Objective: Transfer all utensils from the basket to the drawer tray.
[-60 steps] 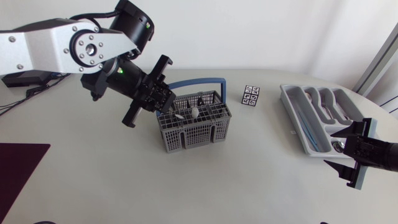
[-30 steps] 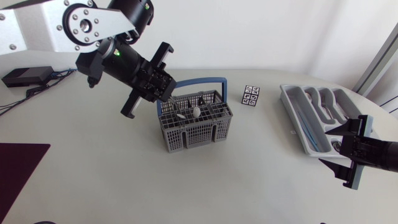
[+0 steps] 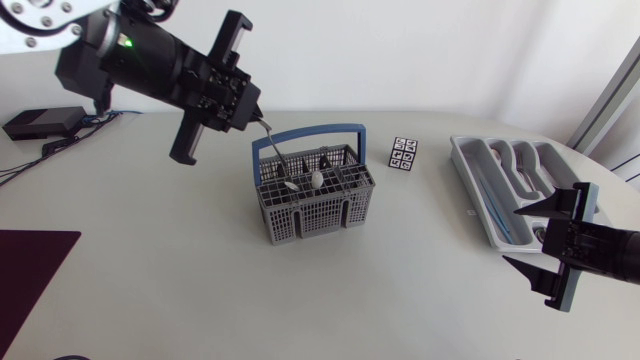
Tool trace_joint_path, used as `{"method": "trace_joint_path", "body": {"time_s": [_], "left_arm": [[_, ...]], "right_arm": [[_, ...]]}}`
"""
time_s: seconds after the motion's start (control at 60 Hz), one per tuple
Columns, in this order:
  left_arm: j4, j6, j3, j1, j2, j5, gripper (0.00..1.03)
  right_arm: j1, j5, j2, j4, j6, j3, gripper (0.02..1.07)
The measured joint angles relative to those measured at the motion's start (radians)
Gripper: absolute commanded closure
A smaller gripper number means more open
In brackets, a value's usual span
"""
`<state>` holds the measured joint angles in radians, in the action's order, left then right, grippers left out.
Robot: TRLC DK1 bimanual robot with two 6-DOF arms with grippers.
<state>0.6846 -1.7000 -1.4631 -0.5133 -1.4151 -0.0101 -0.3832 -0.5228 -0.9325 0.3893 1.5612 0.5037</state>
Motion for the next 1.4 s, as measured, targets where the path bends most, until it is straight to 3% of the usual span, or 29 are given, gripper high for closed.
{"method": "trace_joint_path", "body": {"time_s": [0.117,0.25,0.483,0.733,1.033,1.25,1.4], "left_arm": [[-0.023,0.056,0.011,-0.01,0.062,0.006,1.0],[-0.055,0.196,0.029,-0.08,0.102,0.027,1.0],[-0.1,0.592,0.03,-0.247,0.101,0.072,1.0],[-0.118,0.922,0.03,-0.352,-0.007,0.072,0.98],[-0.067,1.213,-0.032,-0.379,-0.154,0.026,0.99],[-0.026,1.373,-0.129,-0.33,-0.176,-0.093,0.99],[-0.001,1.421,-0.154,-0.305,-0.177,-0.121,0.99]], "right_arm": [[0.041,0.0,0.045,0.005,-0.082,0.0,0.12],[0.098,-0.005,0.068,0.012,-0.216,0.009,0.12],[0.214,-0.005,0.139,0.012,-0.494,0.062,0.13],[0.434,0.053,0.199,-0.002,-0.756,0.101,0.14],[0.834,0.362,0.188,-0.147,-0.93,0.104,0.33],[0.959,0.485,0.119,-0.243,-0.96,0.104,0.61],[0.989,0.541,0.083,-0.307,-0.967,0.103,0.76]]}}
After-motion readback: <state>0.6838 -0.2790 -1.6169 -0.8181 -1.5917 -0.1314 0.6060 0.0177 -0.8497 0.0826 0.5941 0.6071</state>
